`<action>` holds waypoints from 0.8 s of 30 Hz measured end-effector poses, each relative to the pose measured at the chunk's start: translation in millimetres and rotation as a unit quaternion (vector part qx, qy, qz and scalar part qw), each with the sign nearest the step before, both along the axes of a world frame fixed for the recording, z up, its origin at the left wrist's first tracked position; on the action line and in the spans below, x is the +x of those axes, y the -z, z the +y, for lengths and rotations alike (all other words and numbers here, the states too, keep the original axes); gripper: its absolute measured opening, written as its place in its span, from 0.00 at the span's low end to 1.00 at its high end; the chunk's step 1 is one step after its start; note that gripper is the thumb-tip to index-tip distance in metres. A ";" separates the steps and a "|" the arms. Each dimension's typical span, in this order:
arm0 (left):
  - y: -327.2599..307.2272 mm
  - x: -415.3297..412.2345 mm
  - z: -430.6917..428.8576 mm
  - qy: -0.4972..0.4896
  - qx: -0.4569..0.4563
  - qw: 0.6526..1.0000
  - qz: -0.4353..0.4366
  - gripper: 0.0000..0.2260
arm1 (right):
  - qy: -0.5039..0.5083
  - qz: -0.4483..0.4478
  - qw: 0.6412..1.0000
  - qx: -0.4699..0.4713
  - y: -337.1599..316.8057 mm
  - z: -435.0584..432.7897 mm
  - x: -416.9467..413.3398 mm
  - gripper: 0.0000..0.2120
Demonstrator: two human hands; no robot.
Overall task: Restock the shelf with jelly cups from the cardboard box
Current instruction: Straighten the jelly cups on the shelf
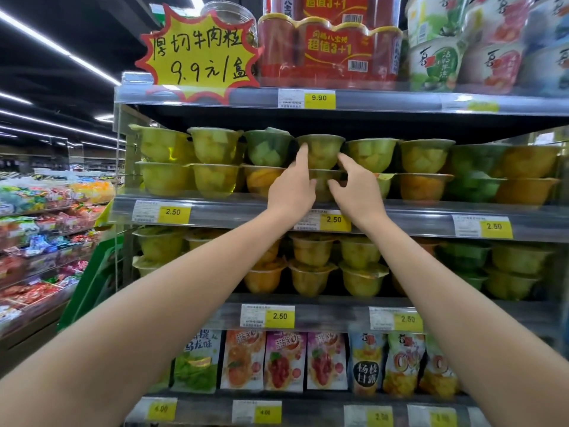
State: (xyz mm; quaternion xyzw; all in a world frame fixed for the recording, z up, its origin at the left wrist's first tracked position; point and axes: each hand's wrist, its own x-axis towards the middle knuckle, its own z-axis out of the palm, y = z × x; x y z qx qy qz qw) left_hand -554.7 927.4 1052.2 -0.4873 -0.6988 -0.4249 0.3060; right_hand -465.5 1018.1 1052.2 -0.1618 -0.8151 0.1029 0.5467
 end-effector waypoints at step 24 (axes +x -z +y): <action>15.8 -54.6 -84.9 -0.034 0.033 0.998 0.047 0.28 | -0.035 0.007 0.998 0.047 5.7 -72.2 -43.0 0.27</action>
